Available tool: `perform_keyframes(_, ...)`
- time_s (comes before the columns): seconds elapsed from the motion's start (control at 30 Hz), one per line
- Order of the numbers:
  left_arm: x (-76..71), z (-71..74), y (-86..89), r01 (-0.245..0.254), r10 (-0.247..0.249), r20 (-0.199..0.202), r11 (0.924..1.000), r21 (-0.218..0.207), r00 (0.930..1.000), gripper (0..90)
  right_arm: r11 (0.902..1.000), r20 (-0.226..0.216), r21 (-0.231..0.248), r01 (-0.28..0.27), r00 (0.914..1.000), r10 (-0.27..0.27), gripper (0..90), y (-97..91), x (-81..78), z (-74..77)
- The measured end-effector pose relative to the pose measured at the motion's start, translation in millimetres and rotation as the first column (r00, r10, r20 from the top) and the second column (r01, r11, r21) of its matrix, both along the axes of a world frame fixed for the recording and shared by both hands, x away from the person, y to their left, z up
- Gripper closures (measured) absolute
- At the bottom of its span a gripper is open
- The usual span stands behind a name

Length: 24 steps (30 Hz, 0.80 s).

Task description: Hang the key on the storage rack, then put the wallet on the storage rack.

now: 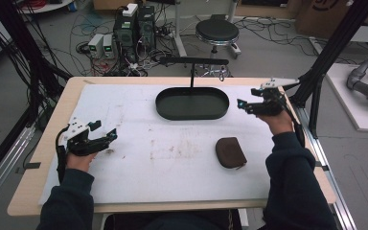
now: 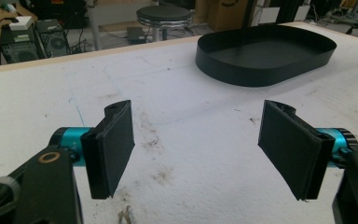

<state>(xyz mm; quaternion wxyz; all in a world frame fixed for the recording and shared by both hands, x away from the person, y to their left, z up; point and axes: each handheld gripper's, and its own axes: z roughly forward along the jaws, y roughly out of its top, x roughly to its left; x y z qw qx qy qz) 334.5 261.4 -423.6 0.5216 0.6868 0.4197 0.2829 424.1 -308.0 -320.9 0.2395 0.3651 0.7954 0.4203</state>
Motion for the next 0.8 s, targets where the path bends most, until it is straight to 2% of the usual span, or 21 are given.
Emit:
perform_keyframes(0.03,0.0,0.0,0.0,0.0,0.0,0.0,1.0,0.0,1.0,26.4,1.0,0.0,0.0,0.0,1.0,0.0,25.3,0.0,0.0,0.0)
perform_keyframes(0.07,-0.5,1.2,-0.5,-0.002,0.002,0.004,1.0,0.003,1.0,26.4,0.9986,0.01,-0.031,-0.043,0.999,0.043,25.4,6.3,-14.0,-11.6)
perform_keyframes(0.1,-0.5,1.2,-0.5,-0.002,0.002,0.004,1.0,0.003,1.0,26.5,0.9976,0.016,-0.049,-0.049,0.9986,0.05,25.3,8.3,-18.9,-15.6)
perform_keyframes(0.2,-0.2,1.8,-1.7,-0.005,0.005,0.007,1.0,0.001,1.0,26.4,0.9965,0.016,-0.048,-0.068,0.9975,0.069,23.5,12.8,-38.0,-33.2)
perform_keyframes(0.23,-0.2,1.8,-1.7,-0.005,0.005,0.007,1.0,0.001,1.0,26.4,0.9965,0.016,-0.048,-0.068,0.9975,0.069,23.5,12.8,-38.0,-33.2)
perform_keyframes(0.27,0.6,1.2,-2.6,-0.003,0.003,0.003,1.0,0.001,1.0,26.4,0.9954,0.006,-0.054,-0.079,0.9968,0.08,22.7,12.6,-47.3,-43.0)
perform_keyframes(0.33,0.9,0.7,-3.0,-0.003,0.003,-0.001,1.0,0.003,1.0,26.4,0.9942,-0.002,-0.062,-0.088,0.9961,0.088,22.6,12.5,-50.6,-46.9)
perform_keyframes(0.4,1.3,0.5,-3.1,-0.004,0.004,0.001,1.0,0.001,1.0,26.4,0.9941,-0.034,-0.063,-0.089,0.9956,0.087,21.6,12.1,-59.2,-58.7)
perform_keyframes(0.43,1.3,0.6,-3.1,-0.005,0.005,0.001,1.0,0.0,1.0,26.5,0.9921,-0.056,-0.081,-0.096,0.9943,0.091,21.6,10.7,-62.6,-65.2)
perform_keyframes(0.57,2.0,1.0,-2.0,-0.011,0.011,0.005,0.9999,-0.007,0.9999,26.5,0.9986,-0.065,-0.034,-0.041,0.9971,0.039,20.9,6.7,-66.2,-68.6)
perform_keyframes(0.63,2.2,0.9,-1.9,-0.009,0.01,0.007,0.9999,-0.01,0.9999,26.4,0.9993,-0.077,-0.015,-0.035,0.9965,0.033,20.9,5.9,-67.9,-70.6)
perform_keyframes(0.8,2.0,1.9,-1.8,-0.012,0.012,0.009,0.9999,-0.006,0.9999,26.4,0.9994,-0.122,-0.013,-0.032,0.992,0.03,20.9,7.8,-69.8,-77.6)
